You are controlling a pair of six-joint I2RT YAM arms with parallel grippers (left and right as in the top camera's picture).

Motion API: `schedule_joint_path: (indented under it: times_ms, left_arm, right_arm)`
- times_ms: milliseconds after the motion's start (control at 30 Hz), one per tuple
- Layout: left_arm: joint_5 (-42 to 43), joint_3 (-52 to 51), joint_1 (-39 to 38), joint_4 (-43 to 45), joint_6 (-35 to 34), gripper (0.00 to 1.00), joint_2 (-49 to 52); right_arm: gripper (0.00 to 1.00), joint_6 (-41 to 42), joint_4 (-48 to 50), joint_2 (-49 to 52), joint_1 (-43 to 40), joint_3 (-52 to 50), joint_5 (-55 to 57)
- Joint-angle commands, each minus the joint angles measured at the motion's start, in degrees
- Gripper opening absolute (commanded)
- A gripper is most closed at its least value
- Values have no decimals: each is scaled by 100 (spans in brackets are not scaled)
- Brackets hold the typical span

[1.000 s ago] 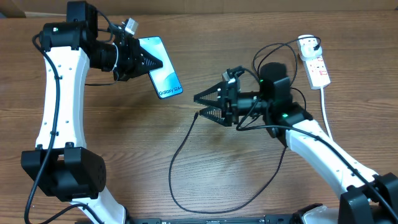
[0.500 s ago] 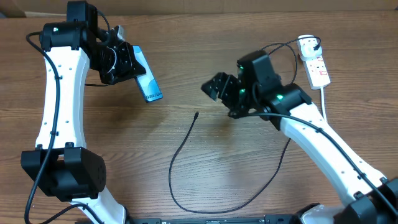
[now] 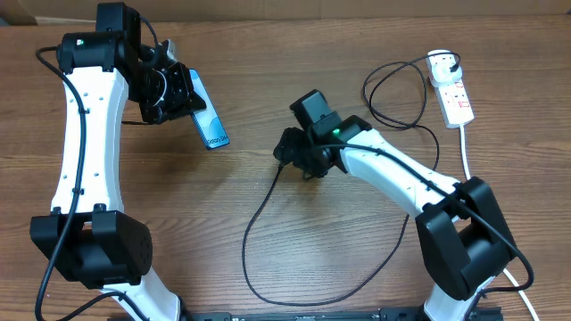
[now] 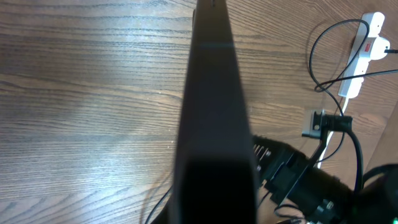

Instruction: Plug charger to phone and switch on socket

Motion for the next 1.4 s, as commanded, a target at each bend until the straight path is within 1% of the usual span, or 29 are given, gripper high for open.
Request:
schedule_joint_path:
  times_ms: [0, 33, 167, 267, 467, 733, 833, 967, 1033, 1067, 1367]
  left_arm:
    - [42, 81, -33, -2, -13, 4, -55]
    - [46, 81, -33, -2, -13, 4, -55]
    - [83, 81, -33, -22, -13, 4, -55]
    - [81, 81, -33, -87, -11, 4, -55]
    - [81, 81, -33, -144, -11, 4, -55]
    - [83, 81, -33, -144, -11, 4, -55]
    - [83, 81, -33, -144, -11, 4, -55]
    - [83, 81, -33, -144, -11, 4, -55]
    - [83, 81, -33, -144, -11, 4, -55]
    - [83, 81, -33, -144, -11, 4, -55]
    - [83, 81, -33, -144, -11, 4, -55]
  right_arm:
    - [60, 330, 42, -74, 210, 149, 431]
    - [58, 433, 44, -55, 273, 142, 494]
    - [57, 938, 55, 79, 474, 142, 949]
    - [55, 1220, 105, 227, 490, 142, 1034]
    - [50, 1235, 345, 507, 490, 142, 938]
    - [49, 1233, 387, 815, 490, 142, 914]
    - [41, 1231, 382, 890, 490, 142, 918]
    - [37, 1228, 382, 1001, 490, 142, 944]
    - [30, 1228, 334, 1067, 490, 142, 1012]
    - [28, 1228, 302, 1080, 490, 142, 1071]
    - [25, 1209, -175, 1080, 481, 146, 1624]
